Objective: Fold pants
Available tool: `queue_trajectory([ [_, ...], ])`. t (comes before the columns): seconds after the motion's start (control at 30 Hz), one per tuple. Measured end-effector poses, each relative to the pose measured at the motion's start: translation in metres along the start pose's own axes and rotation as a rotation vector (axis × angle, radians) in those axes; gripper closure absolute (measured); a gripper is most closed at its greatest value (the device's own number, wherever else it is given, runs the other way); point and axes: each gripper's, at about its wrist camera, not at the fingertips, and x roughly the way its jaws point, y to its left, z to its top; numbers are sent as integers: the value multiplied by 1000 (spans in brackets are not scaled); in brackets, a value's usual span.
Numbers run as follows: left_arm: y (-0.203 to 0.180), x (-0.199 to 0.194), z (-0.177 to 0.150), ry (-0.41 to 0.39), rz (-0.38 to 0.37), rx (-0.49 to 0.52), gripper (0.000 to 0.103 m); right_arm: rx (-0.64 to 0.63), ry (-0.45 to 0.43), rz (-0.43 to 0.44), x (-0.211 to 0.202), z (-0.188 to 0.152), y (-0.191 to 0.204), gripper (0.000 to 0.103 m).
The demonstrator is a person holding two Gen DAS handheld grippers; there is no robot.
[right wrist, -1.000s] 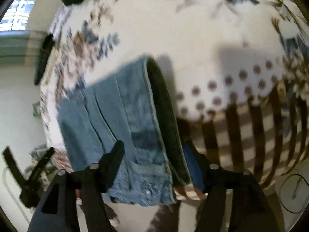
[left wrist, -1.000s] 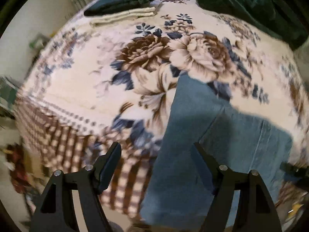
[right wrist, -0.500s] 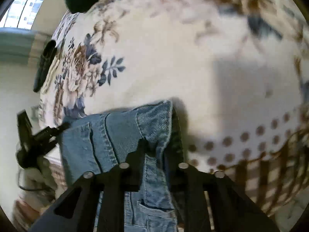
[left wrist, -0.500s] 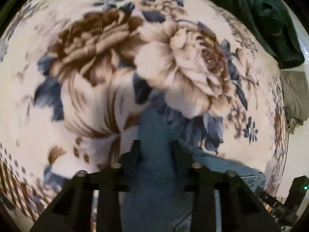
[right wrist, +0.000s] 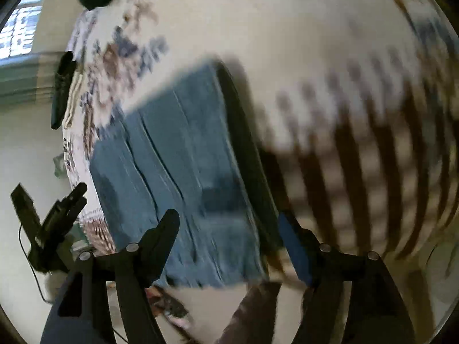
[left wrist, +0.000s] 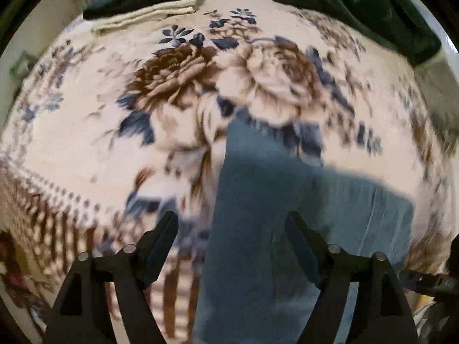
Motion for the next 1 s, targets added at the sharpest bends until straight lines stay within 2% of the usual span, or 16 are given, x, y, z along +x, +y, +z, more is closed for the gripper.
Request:
queue_trajectory([
  [0.07, -6, 0, -19, 6, 38, 29, 27, 67, -4, 31, 10, -14, -15, 30],
  [0.13, -9, 4, -30, 23, 52, 44, 27, 74, -70, 73, 12, -27, -19, 49],
  [0.2, -9, 9, -39, 42, 55, 41, 27, 32, -122, 25, 11, -37, -11, 58],
  [0.27, -11, 14, -44, 49, 60, 50, 27, 11, -176, -22, 6, -44, -3, 62],
  [0.33, -9, 15, -49, 56, 55, 47, 27, 43, -201, -27, 1, -45, -7, 65],
  [0.43, -3, 13, -52, 44, 68, 48, 27, 78, -172, -10, 3, -41, -13, 65],
  [0.53, 4, 12, -52, 43, 62, 27, 27, 101, -154, 30, 5, -42, -17, 56],
  [0.6, 8, 11, -54, 40, 58, 13, 27, 123, -134, 60, 7, -41, -27, 39],
  [0.67, 12, 11, -53, 40, 39, -6, 27, 151, -102, 136, 13, -48, -37, 32],
  [0.7, 15, 12, -53, 41, 14, -28, 27, 154, -92, 163, 16, -53, -42, 31],
  [0.77, 30, 16, -51, 54, -141, -134, 27, 173, -73, 253, 27, -57, -43, 26],
  [0.83, 49, 28, -51, 86, -332, -284, 22, 195, -46, 323, 44, -58, -45, 26],
  [0.87, 56, 34, -51, 98, -390, -338, 19, 207, -35, 348, 51, -58, -45, 23],
  [0.93, 67, 49, -52, 122, -477, -428, 19, 252, -37, 395, 64, -55, -47, 18],
  [1.0, 68, 61, -51, 146, -500, -450, 19, 273, -57, 419, 69, -53, -49, 17],
])
